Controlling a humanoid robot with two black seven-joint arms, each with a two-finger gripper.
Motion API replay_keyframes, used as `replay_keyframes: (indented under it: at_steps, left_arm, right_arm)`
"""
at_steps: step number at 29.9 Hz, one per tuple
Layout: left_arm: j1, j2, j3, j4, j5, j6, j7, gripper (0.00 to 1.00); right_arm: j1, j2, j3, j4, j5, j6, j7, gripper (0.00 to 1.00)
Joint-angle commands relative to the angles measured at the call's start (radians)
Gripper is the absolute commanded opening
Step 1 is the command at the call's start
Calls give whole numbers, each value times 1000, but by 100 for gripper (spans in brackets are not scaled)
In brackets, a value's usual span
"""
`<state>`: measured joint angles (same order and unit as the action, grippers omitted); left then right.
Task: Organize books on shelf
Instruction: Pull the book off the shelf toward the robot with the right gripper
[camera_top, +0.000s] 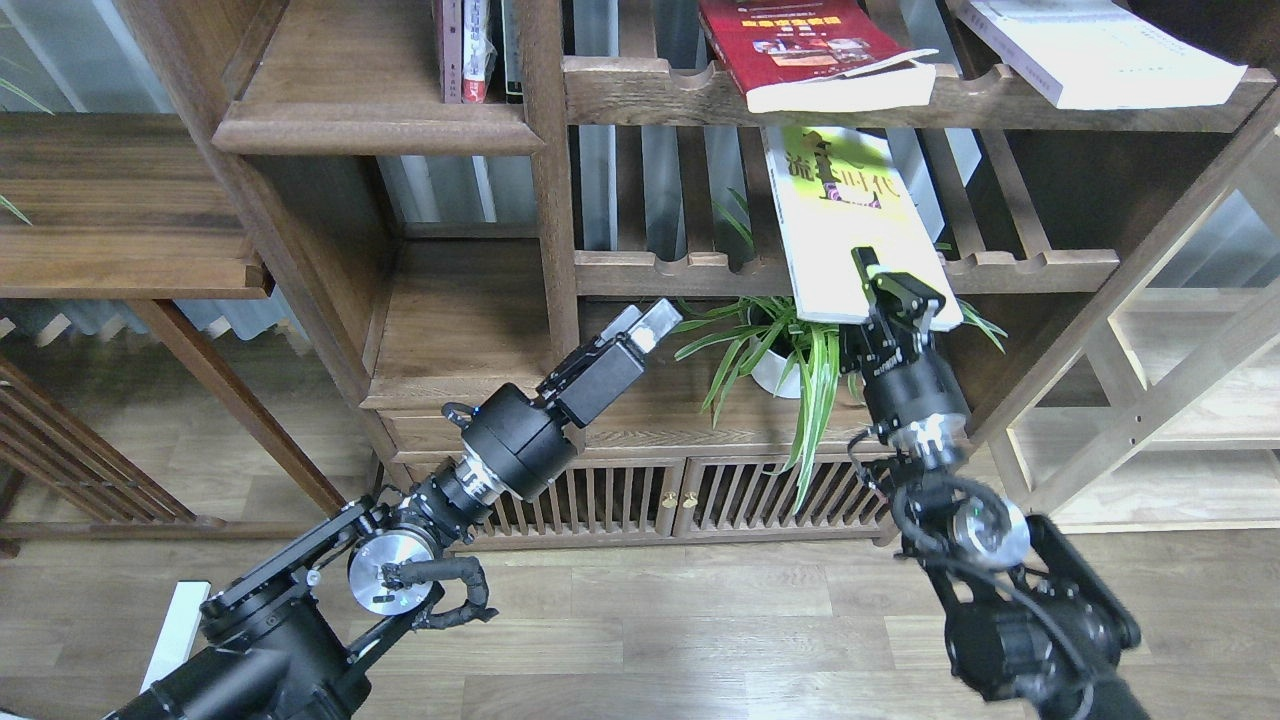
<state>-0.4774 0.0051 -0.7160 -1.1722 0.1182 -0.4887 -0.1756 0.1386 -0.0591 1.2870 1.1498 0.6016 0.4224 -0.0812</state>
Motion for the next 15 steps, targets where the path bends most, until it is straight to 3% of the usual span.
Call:
replay_keyframes:
  at_steps: [1, 9, 15]
  left_arm:
    - [0, 0, 4, 35, -40, 0, 28, 99]
    - [-12, 4, 4, 85, -204, 0, 126, 99]
    - [-12, 22, 3, 97, -207, 0, 163, 99]
  right_arm:
    - [-37, -5, -47, 33, 0, 66, -2, 10]
    - [-67, -16, -187, 39, -11, 66, -8, 12]
    - [-63, -19, -233, 37, -16, 66, -9, 16]
